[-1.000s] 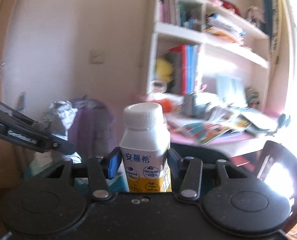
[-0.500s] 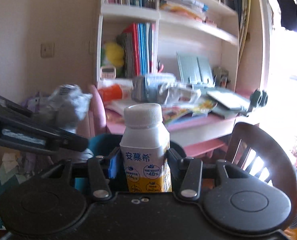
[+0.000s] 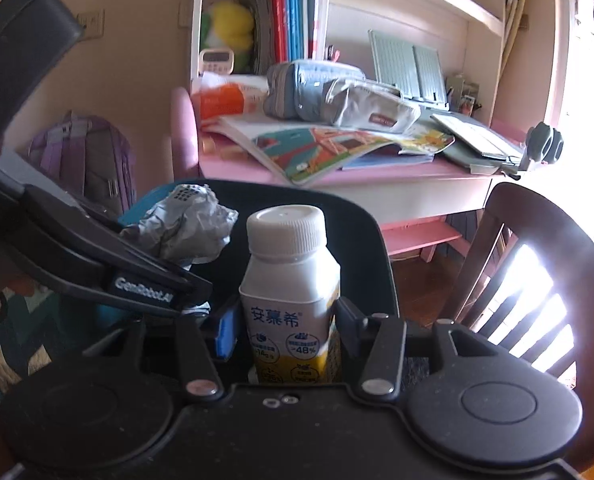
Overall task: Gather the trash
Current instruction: 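Open both tools to drop the paper and bottle into the green bin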
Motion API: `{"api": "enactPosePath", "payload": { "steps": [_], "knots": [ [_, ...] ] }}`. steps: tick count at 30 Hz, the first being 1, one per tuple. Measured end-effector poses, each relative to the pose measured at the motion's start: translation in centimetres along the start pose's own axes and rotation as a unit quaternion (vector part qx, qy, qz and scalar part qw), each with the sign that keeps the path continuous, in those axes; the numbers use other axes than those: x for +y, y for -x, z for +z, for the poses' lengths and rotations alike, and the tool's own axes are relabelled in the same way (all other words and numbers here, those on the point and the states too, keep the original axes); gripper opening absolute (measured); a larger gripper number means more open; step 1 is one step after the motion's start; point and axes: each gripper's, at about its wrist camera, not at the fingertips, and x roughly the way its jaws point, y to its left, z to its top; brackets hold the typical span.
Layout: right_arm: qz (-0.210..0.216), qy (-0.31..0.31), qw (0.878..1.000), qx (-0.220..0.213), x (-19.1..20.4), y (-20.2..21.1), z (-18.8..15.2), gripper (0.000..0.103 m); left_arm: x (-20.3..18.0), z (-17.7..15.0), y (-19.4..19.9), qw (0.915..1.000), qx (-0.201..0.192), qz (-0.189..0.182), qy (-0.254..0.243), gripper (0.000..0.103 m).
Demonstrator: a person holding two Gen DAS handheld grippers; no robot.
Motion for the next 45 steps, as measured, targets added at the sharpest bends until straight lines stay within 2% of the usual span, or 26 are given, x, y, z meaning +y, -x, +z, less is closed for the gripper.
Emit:
{"api": "enactPosePath", "payload": {
  "steps": [6,8,10,11,16,21,25,29,31,37,45],
  "knots": [
    [-0.005,0.004,1.0,0.012,-0.4,-0.3,-0.5,0.05,-0.5,0.0,-1.5,0.9997,0.025,-0.003,-0.007,0.033],
    [-0.006,0.004,1.0,0.01,-0.4,-0.1,-0.6,0.05,-0.6,-0.1,-1.7,0.9995,0.028,-0.005,-0.011,0.04],
    [-0.002,0.006,1.0,0.011,-0.5,0.0,-0.6,0.051,-0.5,-0.2,-1.6,0.9997,0.023,-0.006,-0.008,0.055],
    [-0.003,0.009,1.0,0.011,-0.4,0.1,-0.6,0.051,-0.4,-0.2,-1.6,0.9997,0.022,-0.002,-0.006,0.058],
    [-0.006,0.01,1.0,-0.006,-0.1,1.7,-0.3,0.053,0.0,-0.5,-0.5,0.9999,0.013,-0.011,0.0,0.06],
    [-0.004,0.015,1.0,-0.017,1.0,3.7,-0.1,0.054,0.6,-1.2,1.9,0.9999,-0.002,-0.011,0.005,0.061],
    [0.004,0.022,0.999,-0.027,2.3,5.5,0.1,0.054,1.0,-2.2,4.5,0.9998,-0.022,-0.002,0.0,0.075],
    [0.012,0.031,0.999,-0.036,4.0,7.4,0.3,0.055,1.7,-3.3,7.4,0.9992,-0.04,0.003,0.002,0.075],
    [0.016,0.034,0.998,-0.043,4.8,8.4,0.4,0.056,2.1,-3.9,8.9,0.9987,-0.051,0.006,0.005,0.081],
    [0.042,0.052,0.996,-0.056,7.9,10.9,0.5,0.057,3.1,-6.7,13.0,0.9969,-0.076,0.023,-0.005,0.081],
    [0.08,0.072,0.992,-0.06,11.9,12.8,0.1,0.057,6.1,-11.0,17.1,0.9949,-0.094,0.028,0.024,0.082]
  ]
}}
